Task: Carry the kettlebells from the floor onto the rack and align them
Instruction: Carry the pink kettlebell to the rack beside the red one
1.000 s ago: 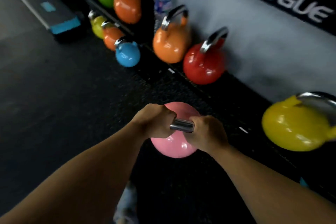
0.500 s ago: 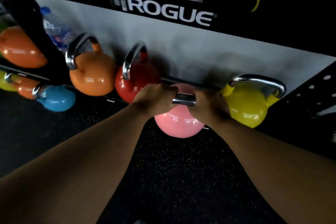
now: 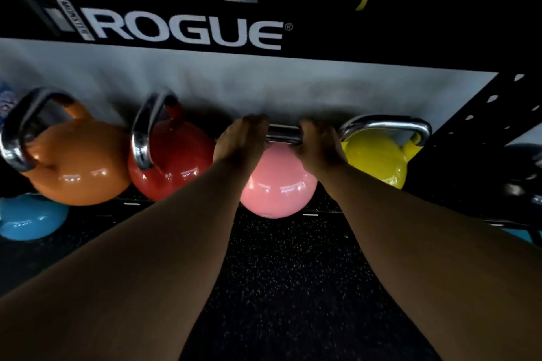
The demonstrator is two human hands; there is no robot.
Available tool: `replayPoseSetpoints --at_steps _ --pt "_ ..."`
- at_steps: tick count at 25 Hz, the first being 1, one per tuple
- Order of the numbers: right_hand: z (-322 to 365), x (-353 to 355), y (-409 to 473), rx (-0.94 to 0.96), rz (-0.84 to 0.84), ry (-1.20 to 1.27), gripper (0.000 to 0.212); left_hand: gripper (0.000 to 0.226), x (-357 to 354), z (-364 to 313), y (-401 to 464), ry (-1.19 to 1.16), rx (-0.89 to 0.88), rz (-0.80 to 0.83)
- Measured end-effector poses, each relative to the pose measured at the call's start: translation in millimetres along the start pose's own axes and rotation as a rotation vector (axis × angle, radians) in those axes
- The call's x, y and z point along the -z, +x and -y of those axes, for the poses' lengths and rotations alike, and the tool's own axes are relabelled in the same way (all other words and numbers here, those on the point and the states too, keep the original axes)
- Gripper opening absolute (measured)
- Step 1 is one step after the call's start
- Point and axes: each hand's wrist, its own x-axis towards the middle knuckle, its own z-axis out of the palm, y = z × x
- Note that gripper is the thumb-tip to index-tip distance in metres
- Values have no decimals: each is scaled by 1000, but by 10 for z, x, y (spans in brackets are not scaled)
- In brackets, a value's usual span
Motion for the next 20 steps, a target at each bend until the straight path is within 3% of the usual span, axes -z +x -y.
replayPoseSetpoints --at_steps 4,8,13,17,20 --pt "-64 1 295 -2 117 -17 21 17 -71 41 208 -57 89 -37" --pt "-89 13 341 9 108 -20 17 15 -89 90 278 -48 -19 -50" --pt "-83 3 350 -1 116 -26 18 16 -65 61 264 -45 -15 -65" --pt "-65 67 339 -23 229 -119 36 18 7 60 259 -24 5 17" --pt "-80 237 211 70 217 -74 49 41 99 -22 205 -94 7 65"
